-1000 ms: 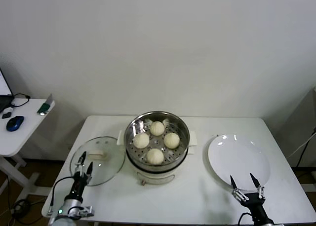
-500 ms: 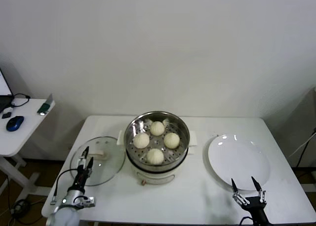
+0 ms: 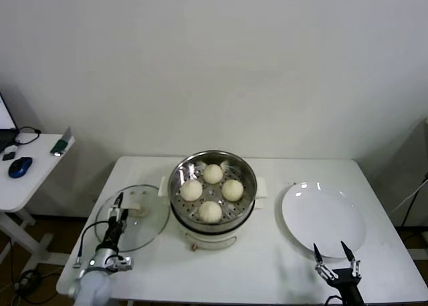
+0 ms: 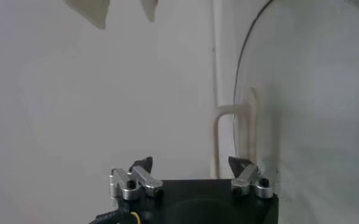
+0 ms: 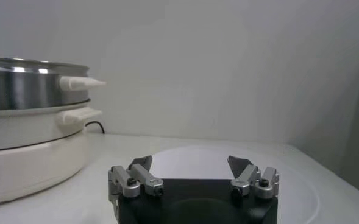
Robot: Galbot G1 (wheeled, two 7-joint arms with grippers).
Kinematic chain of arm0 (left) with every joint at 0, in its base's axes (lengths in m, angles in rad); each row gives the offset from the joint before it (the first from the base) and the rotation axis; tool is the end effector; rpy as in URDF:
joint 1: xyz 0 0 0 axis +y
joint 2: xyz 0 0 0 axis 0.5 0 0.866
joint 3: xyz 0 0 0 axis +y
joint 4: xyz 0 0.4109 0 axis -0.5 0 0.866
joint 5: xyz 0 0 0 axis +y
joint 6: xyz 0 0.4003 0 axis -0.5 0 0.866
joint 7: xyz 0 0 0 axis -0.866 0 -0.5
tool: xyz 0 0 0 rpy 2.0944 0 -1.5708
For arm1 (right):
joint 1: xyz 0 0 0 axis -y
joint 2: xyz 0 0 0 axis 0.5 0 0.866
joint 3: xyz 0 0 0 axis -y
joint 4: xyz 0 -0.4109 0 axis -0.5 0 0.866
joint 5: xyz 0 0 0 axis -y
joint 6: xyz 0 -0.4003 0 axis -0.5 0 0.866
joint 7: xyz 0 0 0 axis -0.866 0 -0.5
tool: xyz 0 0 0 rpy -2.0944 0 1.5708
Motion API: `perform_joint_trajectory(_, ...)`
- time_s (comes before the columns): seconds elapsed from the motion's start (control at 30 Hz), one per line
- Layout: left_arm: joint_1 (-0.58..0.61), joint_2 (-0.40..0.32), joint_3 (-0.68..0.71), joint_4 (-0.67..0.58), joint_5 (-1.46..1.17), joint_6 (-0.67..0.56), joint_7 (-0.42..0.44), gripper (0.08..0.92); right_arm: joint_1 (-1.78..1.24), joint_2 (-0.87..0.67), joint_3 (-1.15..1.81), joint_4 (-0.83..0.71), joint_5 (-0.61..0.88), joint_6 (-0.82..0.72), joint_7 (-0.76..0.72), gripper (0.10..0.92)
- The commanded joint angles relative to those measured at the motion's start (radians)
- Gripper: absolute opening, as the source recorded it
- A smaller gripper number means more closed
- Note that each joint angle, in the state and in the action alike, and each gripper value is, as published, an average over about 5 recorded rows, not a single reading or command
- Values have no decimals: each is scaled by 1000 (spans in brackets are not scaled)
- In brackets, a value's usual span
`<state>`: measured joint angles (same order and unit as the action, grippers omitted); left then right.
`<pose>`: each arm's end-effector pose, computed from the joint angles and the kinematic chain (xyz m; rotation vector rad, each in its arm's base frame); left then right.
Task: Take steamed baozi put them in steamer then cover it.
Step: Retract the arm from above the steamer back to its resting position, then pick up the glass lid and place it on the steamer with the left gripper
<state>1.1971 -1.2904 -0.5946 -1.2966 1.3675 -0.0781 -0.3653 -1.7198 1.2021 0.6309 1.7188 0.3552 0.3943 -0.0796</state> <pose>0.3067 0.1700 -0.5433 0.0041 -2.1063 -2.2577 0.1129 -0.1664 -0.4900 0.0749 -3.0365 0.0587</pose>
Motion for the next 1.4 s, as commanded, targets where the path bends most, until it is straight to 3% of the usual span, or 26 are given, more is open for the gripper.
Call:
perform_joint_trajectory(0.03, -23, -3, -1, 43, 10, 3, 8, 738, 0, 3, 0, 3, -6, 2, 0, 823)
perform_joint_trajectory(0.73, -16, -19, -8, 19, -14, 13, 6, 153, -3, 19, -1, 8, -27, 10, 1, 823)
perform_joint_trajectory(1.03, 46, 22, -24, -183, -126, 29, 72, 138, -7, 22, 6, 18, -40, 5, 10, 823)
perform_joint_trajectory(1.4, 106, 183, -57, -468, -285, 155, 321, 138, -8, 20, 13, 11, -42, 25, 12, 823)
